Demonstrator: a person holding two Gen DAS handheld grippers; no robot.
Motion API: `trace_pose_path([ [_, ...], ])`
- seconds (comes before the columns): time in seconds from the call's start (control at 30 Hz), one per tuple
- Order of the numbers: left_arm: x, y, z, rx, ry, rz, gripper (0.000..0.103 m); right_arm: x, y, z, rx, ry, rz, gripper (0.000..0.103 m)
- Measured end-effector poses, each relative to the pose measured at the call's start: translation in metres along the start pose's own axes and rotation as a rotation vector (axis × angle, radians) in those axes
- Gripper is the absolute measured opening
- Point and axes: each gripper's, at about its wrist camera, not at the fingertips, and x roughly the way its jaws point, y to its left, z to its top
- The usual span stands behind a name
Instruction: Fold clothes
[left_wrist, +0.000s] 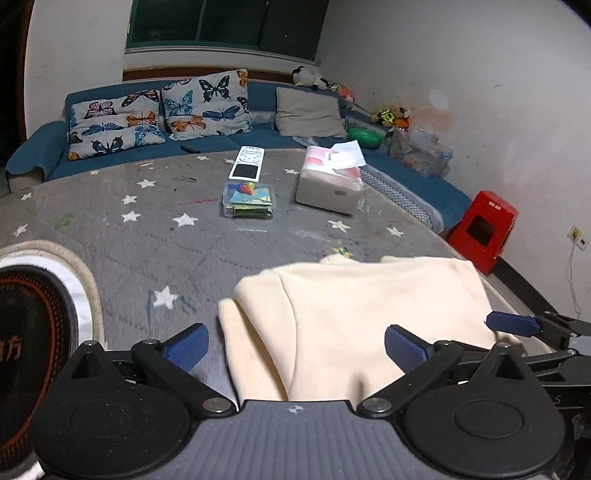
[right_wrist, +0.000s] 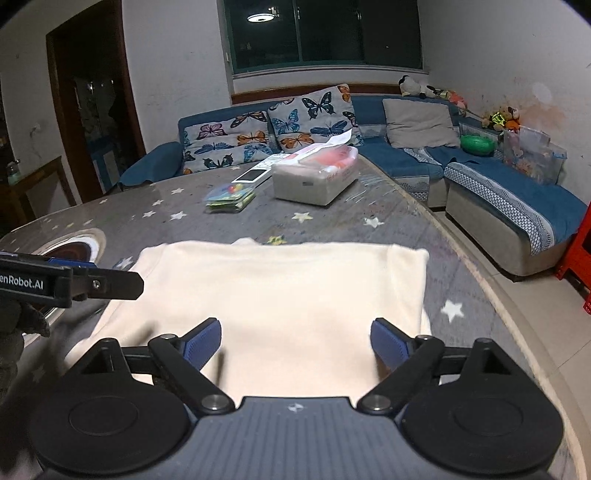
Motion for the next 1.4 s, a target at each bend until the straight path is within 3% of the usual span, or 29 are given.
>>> trace_pose_path([
  [0.27, -0.013, 0.001, -0.027, 0.019, 0.032, -0.006, 0.103, -0.014, 0.002, -0.027, -0.033, 0.053, -0.027, 0.097],
  [0.47, -0.02, 0.018, -0.039, -0.061, 0.077, -0.047, 0.103, -0.027, 0.001, -0.034, -0.027, 0.034, -0.036, 0.103],
  [0.73, -0.034, 0.035, -0.046, -0.17, 0.094, -0.131, 0.103, -0.024, 0.003, -0.044, 0.005, 0.044, -0.041, 0.103],
  [0.93, -0.047, 0.041, -0.051, -0.201, 0.068, -0.169, 0.103, -0.033, 0.005, -0.051, 0.043, 0.048, -0.025, 0.103],
  [1.13, -0.058, 0.043, -0.056, -0.203, 0.058, -0.161, 0.103, -0.04, 0.011, -0.062, 0.024, 0.052, -0.031, 0.103],
  [1.4, -0.07, 0.03, -0.064, -0.133, 0.032, -0.048, 0.103, -0.044, 0.019, -0.07, 0.008, 0.031, -0.051, 0.103],
])
